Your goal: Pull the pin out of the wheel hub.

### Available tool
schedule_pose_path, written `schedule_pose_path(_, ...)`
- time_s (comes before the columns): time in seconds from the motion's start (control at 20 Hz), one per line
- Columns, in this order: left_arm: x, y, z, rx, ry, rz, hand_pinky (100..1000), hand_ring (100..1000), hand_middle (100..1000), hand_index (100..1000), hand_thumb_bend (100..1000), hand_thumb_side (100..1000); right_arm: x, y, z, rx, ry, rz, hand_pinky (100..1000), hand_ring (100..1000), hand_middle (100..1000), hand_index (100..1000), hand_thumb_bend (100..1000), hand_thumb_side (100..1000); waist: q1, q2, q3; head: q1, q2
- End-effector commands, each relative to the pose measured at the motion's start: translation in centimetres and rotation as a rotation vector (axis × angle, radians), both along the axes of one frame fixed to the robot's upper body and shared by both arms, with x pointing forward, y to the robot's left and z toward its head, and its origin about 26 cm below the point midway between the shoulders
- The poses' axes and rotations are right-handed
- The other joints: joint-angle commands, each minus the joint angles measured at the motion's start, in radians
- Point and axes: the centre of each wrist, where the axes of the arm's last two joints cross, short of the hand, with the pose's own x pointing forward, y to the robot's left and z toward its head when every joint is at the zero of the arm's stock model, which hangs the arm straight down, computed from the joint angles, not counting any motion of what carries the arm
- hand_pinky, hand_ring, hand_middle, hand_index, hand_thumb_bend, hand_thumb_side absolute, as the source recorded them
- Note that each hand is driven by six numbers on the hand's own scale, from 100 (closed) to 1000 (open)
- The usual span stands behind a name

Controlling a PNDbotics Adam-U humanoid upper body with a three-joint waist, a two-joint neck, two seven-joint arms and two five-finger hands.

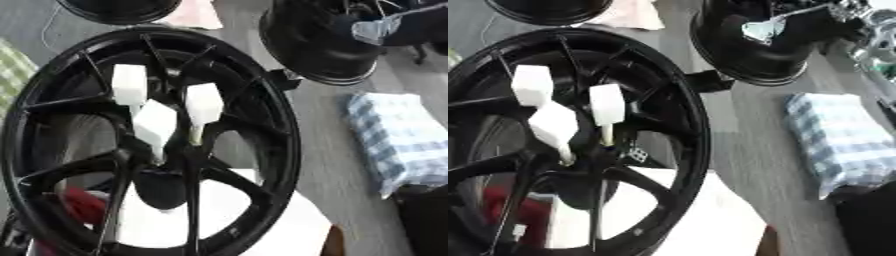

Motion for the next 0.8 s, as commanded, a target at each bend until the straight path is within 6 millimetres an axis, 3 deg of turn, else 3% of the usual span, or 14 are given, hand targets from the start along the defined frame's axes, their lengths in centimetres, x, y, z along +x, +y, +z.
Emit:
schedule_pose_path(0.05, -0.2, 0.1, 1.0, 0.037, -0.024, -0.014, 882, 579, 509, 720, 100, 754, -0.6, 0.3, 1.2, -0.165, -0.021, 0.019, 771, 742, 651, 727, 573, 154, 0.005, -0.022, 0.002, -0.005, -0.001)
schedule_pose_path(0.8, -0.1, -0.1, 1.2, 0.056, -0.004, -0.031, 884, 581, 510, 720, 100, 756, -0.5, 1.9, 2.0, -0.455, 0.177, 0.121, 780, 754, 679, 745, 534, 185, -0.021, -0.039, 0.017, -0.005, -0.013)
